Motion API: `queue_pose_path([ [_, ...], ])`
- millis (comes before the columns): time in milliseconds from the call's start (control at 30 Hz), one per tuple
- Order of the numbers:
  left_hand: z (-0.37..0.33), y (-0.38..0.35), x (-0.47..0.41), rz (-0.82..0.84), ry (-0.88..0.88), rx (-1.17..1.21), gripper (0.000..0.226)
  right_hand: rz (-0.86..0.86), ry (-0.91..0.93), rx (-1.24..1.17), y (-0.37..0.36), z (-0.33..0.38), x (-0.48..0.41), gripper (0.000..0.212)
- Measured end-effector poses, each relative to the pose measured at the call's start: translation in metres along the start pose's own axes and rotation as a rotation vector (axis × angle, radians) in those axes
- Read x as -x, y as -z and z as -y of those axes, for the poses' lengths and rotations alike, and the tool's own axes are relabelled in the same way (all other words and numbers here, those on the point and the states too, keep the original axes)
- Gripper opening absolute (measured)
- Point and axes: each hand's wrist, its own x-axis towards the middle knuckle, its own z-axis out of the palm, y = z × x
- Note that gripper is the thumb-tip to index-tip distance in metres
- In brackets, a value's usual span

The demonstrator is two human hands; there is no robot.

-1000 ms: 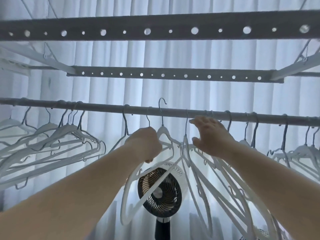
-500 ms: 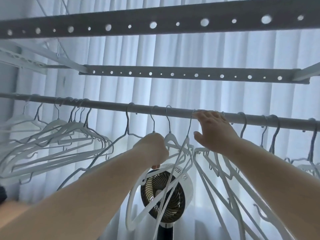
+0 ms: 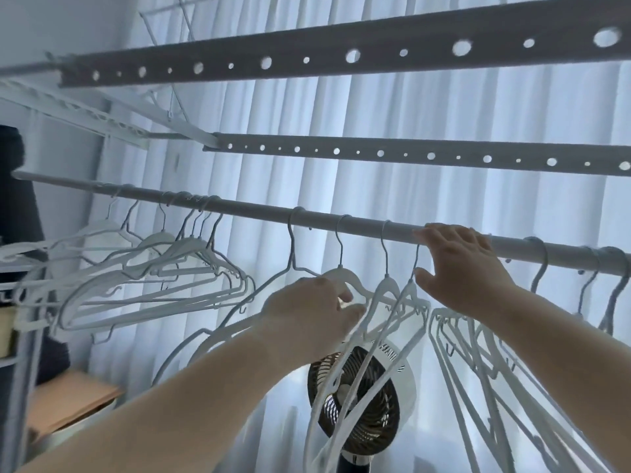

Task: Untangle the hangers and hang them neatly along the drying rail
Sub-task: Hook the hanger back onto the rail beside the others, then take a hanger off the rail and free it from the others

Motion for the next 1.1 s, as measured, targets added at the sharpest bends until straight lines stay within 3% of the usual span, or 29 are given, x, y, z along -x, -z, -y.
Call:
queue_pose_path([
  [167,0.053,0.027,0.016,-0.328,0.039,0.022,0.021,-0.031,0.017,-0.010,0.002,0.022,-0.006,0.054],
  [300,0.115,0.043,0.023,-0.440,0.129,-0.099,0.028,-0.048,0.031,-0.048,0.003,0.054,-0.018,0.055],
  [467,0.196,0.069,0.032,-0.368,0.231,-0.304,0.047,-0.037,0.075,-0.065,-0.005,0.118,-0.041,0.055],
  [567,0.226,0.079,0.035,-0.312,0.208,-0.311,0.046,-0.035,0.109,-0.051,-0.012,0.158,-0.058,0.054],
  [667,0.252,0.079,0.036,-0.339,0.058,-0.329,0.028,-0.049,0.076,-0.053,-0.021,0.192,-0.078,0.054],
  [733,0.269,0.080,0.036,-0.352,-0.020,-0.368,0.028,-0.039,0.027,-0.041,-0.028,0.210,-0.089,0.054],
  [967,0.297,0.092,0.031,-0.226,-0.077,-0.413,0.039,0.026,-0.206,0.089,-0.046,0.214,-0.096,0.058],
  [1100,0.294,0.098,0.029,-0.324,-0.086,-0.333,0.039,0.038,-0.253,0.131,-0.046,0.207,-0.093,0.060],
])
